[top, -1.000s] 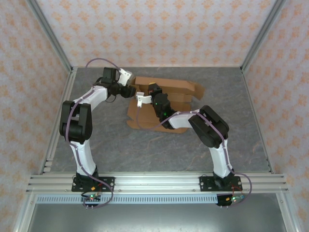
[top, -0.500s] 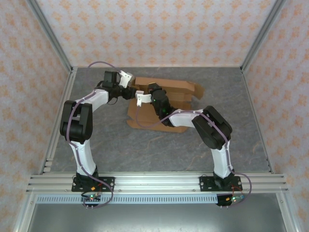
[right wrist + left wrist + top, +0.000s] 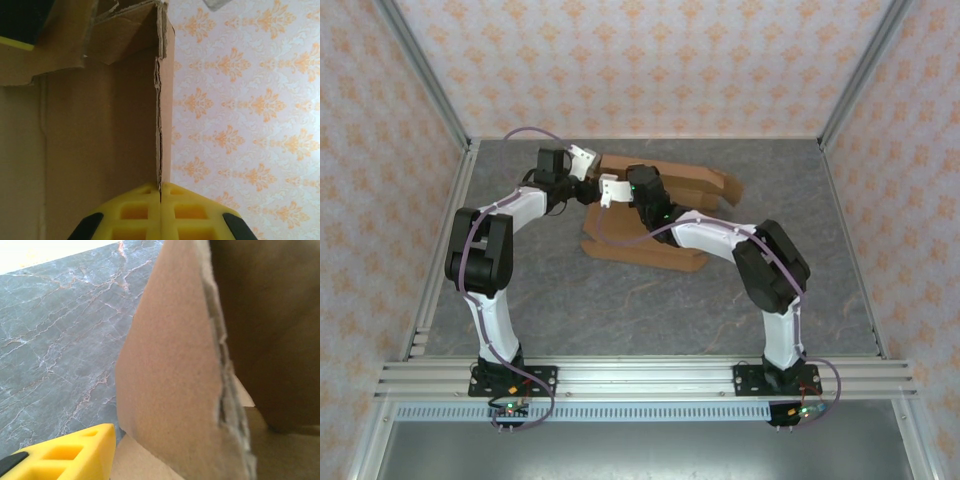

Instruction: Fold the paper box

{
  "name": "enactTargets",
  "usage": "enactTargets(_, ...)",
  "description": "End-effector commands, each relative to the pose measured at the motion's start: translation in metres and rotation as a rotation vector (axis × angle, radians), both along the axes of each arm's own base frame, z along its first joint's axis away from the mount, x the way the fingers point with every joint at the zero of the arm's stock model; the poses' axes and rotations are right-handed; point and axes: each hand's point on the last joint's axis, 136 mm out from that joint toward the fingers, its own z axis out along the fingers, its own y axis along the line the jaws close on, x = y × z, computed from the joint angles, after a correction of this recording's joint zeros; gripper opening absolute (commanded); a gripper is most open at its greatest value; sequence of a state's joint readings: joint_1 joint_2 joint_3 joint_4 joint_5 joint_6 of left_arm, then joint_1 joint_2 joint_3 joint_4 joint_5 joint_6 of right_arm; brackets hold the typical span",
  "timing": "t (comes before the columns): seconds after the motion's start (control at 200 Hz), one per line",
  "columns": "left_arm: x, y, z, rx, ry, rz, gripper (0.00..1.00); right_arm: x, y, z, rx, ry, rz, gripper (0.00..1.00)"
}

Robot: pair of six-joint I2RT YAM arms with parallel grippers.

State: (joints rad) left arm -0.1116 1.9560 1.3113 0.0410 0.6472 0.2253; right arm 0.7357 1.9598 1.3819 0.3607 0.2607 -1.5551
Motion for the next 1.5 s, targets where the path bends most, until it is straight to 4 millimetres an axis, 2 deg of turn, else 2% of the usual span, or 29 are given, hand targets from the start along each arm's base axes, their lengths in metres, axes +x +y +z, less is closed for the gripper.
enactTargets(0.0, 0.008, -0.006, 0.035, -0.029, -0.112, -0.008, 0.51, -0.009, -0.001, 0.015, 0.047, 0.086, 0.007, 0.00)
enactTargets(0.14, 0.010, -0.008, 0.040, -0.034, -0.128, -0.014, 0.51, -0.012, -0.004, 0.017, 0.053, 0.152, -0.003, 0.00)
enactTargets(0.4, 0.014, -0.009, 0.037, -0.038, -0.109, -0.012, 0.51, 0.001, -0.013, 0.000, 0.003, 0.200, -0.054, 0.00)
enactTargets(0.505, 0.017, -0.010, 0.036, -0.040, -0.110, -0.012, 0.51, 0.002, -0.011, 0.002, 0.020, 0.217, -0.056, 0.00)
enactTargets(0.615, 0.019, -0.015, 0.036, -0.057, -0.113, -0.021, 0.52, 0.009, -0.009, 0.001, 0.009, 0.193, -0.067, 0.00)
enactTargets(0.921, 0.028, -0.026, 0.032, -0.063, -0.099, -0.062, 0.52, 0.025, -0.006, -0.022, -0.107, 0.101, -0.051, 0.00)
enactTargets(1.216, 0.028, -0.026, 0.022, -0.023, -0.071, -0.099, 0.58, 0.035, -0.011, -0.025, -0.114, 0.058, -0.029, 0.00)
enactTargets(1.496, 0.030, -0.029, 0.020, -0.022, -0.045, -0.115, 0.59, 0.040, -0.010, -0.037, -0.123, 0.037, 0.018, 0.00)
